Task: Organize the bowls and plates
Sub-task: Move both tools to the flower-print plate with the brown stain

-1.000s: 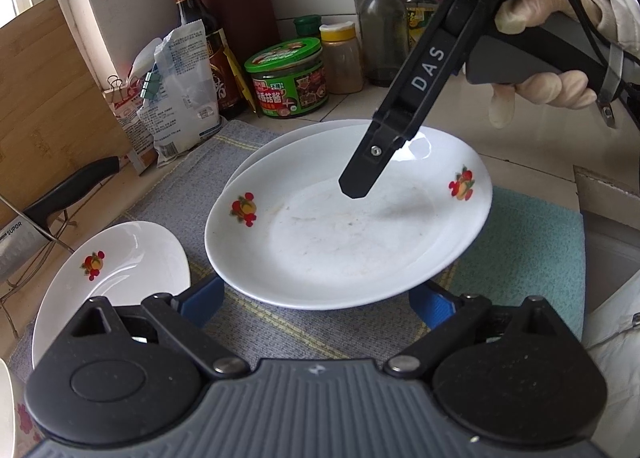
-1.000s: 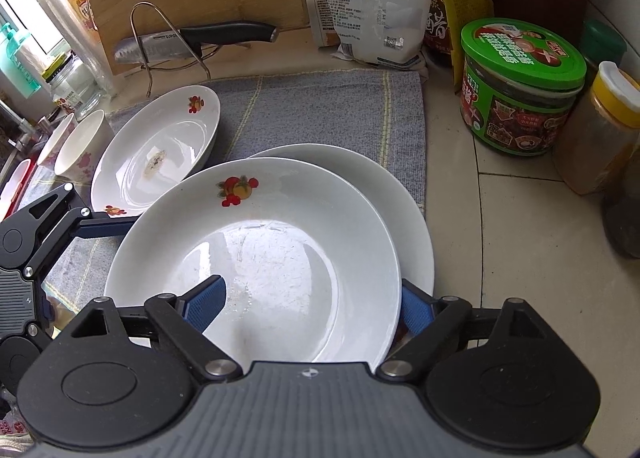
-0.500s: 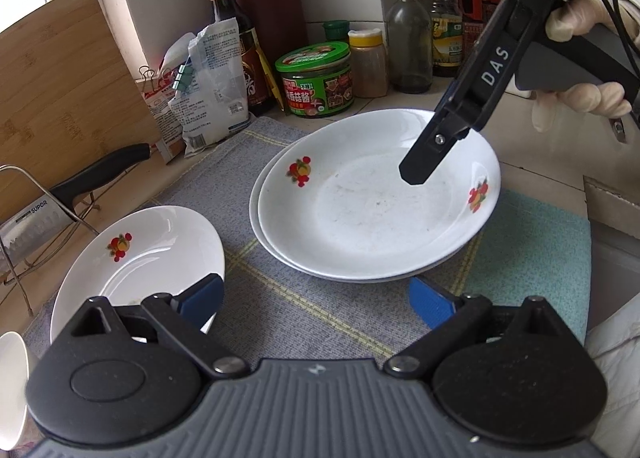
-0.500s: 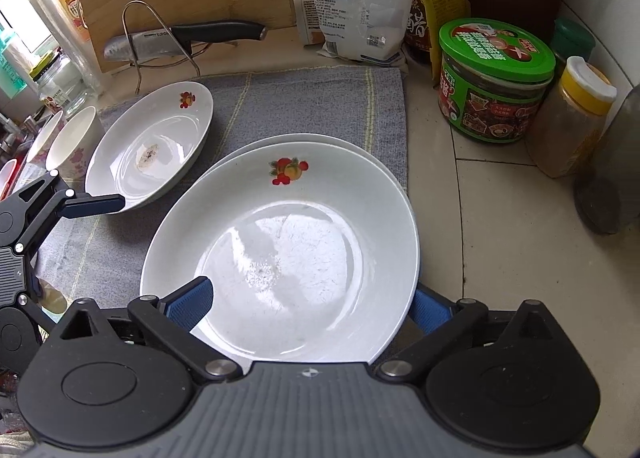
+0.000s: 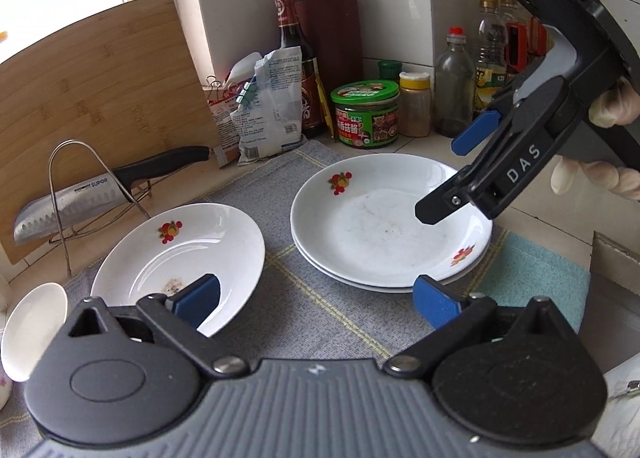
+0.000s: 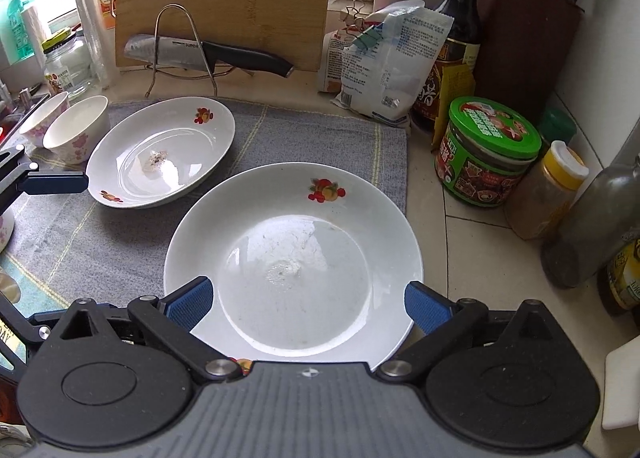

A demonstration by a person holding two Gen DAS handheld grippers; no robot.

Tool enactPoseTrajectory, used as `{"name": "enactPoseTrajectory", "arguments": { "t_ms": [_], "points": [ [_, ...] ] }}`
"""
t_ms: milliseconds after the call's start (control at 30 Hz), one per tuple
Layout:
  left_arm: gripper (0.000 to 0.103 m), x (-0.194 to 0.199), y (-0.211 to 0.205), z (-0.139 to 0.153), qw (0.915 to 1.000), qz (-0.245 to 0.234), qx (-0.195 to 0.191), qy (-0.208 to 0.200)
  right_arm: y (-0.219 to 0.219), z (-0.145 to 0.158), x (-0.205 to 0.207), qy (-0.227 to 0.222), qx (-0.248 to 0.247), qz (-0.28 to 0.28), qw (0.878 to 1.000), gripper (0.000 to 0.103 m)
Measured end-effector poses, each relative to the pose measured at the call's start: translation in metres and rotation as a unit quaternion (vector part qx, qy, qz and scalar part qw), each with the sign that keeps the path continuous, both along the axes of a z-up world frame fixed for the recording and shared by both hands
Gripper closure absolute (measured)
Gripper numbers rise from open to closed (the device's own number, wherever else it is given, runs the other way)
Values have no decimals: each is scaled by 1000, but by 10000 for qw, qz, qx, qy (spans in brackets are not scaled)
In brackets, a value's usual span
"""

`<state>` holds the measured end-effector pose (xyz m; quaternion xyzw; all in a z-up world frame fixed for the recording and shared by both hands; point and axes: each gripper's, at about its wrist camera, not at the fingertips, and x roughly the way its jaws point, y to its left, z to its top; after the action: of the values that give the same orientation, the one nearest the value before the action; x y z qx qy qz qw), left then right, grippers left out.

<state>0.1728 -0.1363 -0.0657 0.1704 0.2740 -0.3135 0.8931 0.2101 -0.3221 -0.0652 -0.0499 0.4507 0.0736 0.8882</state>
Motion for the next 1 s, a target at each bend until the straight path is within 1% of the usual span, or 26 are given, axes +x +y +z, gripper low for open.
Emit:
{"name": "enactPoseTrajectory", "arguments": {
  "t_ms": [167,333,467,567,633,700,767,867,1000],
  "points": [
    [1,-8,21,3,9976,677,-162,32,24,6,-5,-341,-99,38,9994,0],
    [1,-13,59,5,9894,1416,-326,71,50,10,-11,-617,-8,-87,9981,0],
    [1,-14,91,5,9832,1750,-496,131,76,9,-16,-742,103,-168,9971,0],
    [1,-11,109,4,9805,1883,-533,198,97,5,-18,-681,-5,-212,9975,0],
    [1,-8,119,1,9811,1820,-594,266,110,3,-22,-687,-126,-216,9973,0],
    [1,-6,125,-1,9818,1793,-540,321,120,3,-26,-695,-212,-163,9972,0],
    [1,-4,128,-2,9800,1887,-490,389,130,1,-29,-681,-328,-70,9971,0],
    [1,-1,134,0,9778,1951,-572,502,140,0,-29,-703,-451,177,9964,0],
    [1,5,132,6,9760,2062,-526,471,145,-2,-19,-811,-499,532,9940,0]
  ]
}}
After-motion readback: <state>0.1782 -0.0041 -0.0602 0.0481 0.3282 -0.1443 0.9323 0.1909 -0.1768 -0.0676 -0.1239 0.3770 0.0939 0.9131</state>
